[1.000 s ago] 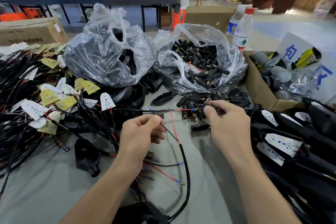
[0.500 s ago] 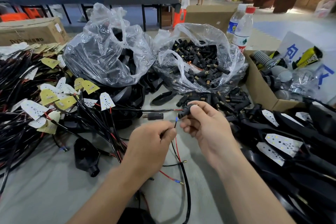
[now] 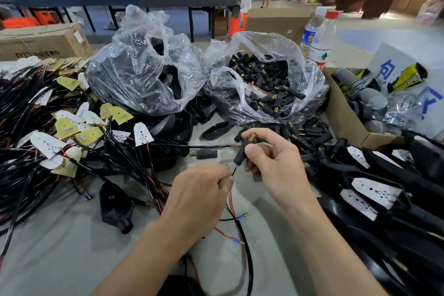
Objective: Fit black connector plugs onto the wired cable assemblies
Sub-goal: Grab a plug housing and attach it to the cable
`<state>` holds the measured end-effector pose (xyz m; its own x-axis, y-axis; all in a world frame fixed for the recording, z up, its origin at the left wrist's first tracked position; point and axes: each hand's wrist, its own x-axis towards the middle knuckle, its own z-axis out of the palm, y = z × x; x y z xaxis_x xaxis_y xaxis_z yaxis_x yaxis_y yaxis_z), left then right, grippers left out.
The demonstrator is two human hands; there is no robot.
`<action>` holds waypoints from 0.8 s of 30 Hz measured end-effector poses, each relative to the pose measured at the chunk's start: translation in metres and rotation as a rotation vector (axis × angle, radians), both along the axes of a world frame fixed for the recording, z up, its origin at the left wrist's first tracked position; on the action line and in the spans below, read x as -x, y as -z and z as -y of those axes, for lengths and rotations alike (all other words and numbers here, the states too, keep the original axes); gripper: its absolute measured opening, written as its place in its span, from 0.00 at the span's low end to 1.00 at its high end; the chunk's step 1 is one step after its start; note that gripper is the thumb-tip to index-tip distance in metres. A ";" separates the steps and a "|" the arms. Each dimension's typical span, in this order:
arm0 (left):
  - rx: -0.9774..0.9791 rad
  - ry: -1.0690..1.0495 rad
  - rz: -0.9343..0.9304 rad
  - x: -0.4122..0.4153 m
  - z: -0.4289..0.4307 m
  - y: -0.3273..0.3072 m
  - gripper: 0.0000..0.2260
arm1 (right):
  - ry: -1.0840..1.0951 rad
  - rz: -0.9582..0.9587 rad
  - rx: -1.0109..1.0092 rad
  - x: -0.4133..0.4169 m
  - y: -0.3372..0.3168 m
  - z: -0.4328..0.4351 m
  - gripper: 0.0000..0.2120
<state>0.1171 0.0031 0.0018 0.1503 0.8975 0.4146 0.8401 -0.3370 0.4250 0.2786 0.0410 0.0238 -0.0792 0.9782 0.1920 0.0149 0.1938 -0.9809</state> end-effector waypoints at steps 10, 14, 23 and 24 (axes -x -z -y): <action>0.257 0.013 0.540 0.006 -0.008 0.003 0.03 | -0.036 -0.088 0.154 -0.002 0.001 0.001 0.08; 0.330 0.030 0.462 0.006 -0.008 0.008 0.03 | -0.025 -0.196 0.194 -0.005 -0.002 -0.001 0.07; 0.382 0.052 0.452 0.007 -0.010 0.013 0.10 | -0.072 0.174 0.070 -0.009 0.004 0.001 0.04; 0.383 0.043 0.460 0.006 -0.009 0.014 0.10 | -0.075 0.185 0.067 -0.008 0.005 0.001 0.05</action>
<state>0.1110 0.0123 -0.0117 0.0715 0.9931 0.0935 0.5306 -0.1172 0.8395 0.2871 0.0399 0.0188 -0.1798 0.9784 0.1020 0.1836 0.1353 -0.9737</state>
